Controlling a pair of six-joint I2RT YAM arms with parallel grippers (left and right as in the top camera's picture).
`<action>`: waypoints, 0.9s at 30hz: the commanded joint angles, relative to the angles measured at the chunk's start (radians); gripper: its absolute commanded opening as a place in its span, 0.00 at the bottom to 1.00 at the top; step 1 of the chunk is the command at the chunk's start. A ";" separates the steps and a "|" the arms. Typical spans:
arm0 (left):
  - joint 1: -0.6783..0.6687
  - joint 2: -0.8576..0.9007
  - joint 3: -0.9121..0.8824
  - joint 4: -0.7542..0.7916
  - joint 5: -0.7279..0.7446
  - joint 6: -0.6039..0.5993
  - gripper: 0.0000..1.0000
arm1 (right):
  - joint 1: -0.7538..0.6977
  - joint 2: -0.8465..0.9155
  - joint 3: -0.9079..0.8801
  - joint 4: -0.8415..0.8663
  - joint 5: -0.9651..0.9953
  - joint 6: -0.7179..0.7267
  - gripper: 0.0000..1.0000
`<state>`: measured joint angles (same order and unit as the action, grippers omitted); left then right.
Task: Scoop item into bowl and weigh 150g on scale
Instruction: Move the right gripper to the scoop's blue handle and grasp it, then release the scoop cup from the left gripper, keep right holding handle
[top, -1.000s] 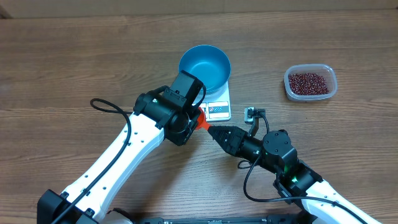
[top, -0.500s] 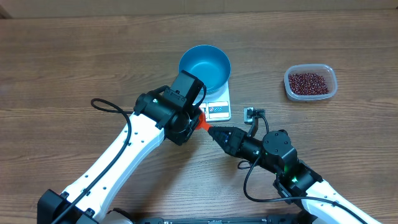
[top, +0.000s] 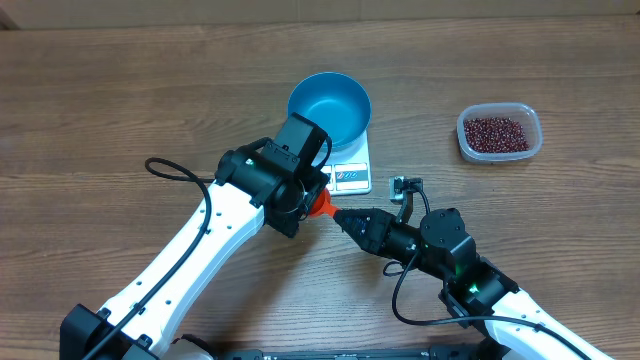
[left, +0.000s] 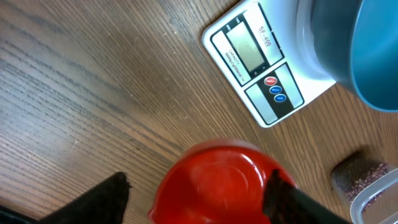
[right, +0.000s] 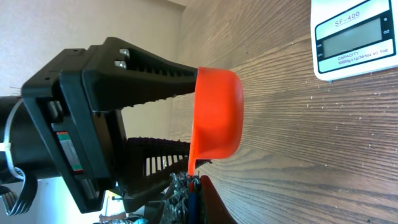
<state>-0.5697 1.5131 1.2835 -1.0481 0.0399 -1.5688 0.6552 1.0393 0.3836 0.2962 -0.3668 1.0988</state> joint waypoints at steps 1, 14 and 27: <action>-0.006 0.007 0.007 0.001 -0.026 0.002 0.82 | 0.006 0.000 0.023 0.000 -0.039 -0.007 0.04; -0.005 0.007 0.007 -0.014 -0.078 0.119 1.00 | -0.177 -0.056 0.023 -0.268 -0.067 -0.220 0.04; -0.010 0.008 0.007 -0.020 -0.073 0.137 0.75 | -0.338 -0.547 0.024 -0.616 0.018 -0.323 0.04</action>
<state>-0.5701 1.5131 1.2835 -1.0836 -0.0200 -1.4464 0.3458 0.5491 0.3908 -0.3195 -0.3878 0.8021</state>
